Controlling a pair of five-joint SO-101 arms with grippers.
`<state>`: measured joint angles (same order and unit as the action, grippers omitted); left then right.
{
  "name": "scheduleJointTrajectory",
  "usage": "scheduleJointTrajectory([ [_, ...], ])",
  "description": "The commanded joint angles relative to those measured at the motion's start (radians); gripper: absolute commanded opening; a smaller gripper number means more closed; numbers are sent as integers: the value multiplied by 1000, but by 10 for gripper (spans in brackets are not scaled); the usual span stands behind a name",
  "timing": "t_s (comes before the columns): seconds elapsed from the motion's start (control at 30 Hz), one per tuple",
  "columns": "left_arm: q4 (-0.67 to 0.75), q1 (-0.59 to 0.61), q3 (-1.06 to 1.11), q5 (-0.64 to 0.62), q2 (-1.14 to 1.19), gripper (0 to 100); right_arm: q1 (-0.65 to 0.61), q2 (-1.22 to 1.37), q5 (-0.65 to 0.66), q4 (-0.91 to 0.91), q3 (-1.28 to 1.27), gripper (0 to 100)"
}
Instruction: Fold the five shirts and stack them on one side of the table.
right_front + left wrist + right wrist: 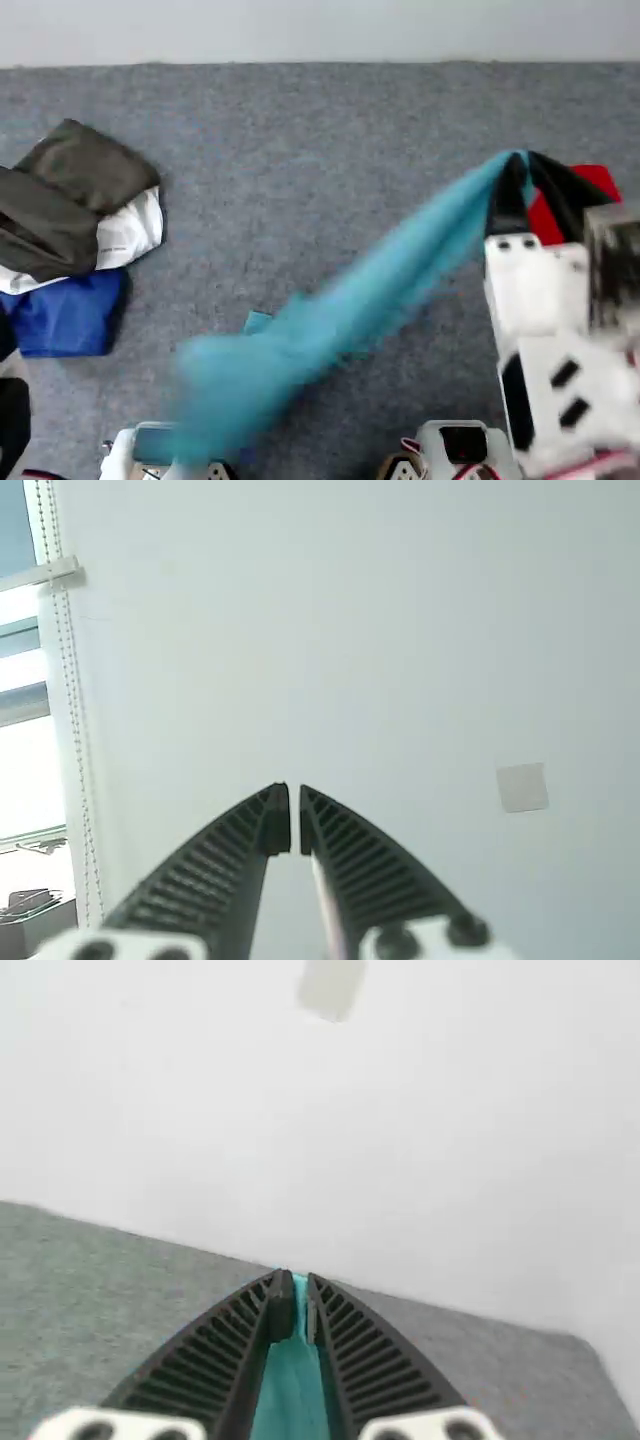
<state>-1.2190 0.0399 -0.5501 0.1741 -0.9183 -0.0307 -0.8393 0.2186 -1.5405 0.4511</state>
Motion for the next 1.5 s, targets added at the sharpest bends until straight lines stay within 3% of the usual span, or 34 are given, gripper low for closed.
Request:
scheduleJointTrajectory([
  [0.0,12,-8,-5,-9,9,13,62,-31,-12,-25,31,8],
  [0.13,-14,-8,12,-9,9,13,68,-38,-12,-62,28,8],
  [0.23,-130,-9,90,-26,9,13,67,-38,-12,-79,26,8],
  [0.4,-235,-28,458,-178,9,14,70,-38,-6,-104,25,8],
  [0.53,-215,-198,754,-196,3,14,54,-30,-15,-107,18,8],
  [0.8,-81,-229,872,-192,-2,14,-404,157,-12,133,-121,8],
  [0.97,-78,-115,874,-193,-2,14,-573,414,17,160,288,8],
  [1.17,-86,12,874,-193,-2,14,-550,759,51,-50,947,8],
  [1.33,-141,-6,871,-195,-2,14,-372,984,46,-257,1031,9],
  [1.47,-232,-64,901,-195,8,14,-232,1095,15,-254,991,9],
])
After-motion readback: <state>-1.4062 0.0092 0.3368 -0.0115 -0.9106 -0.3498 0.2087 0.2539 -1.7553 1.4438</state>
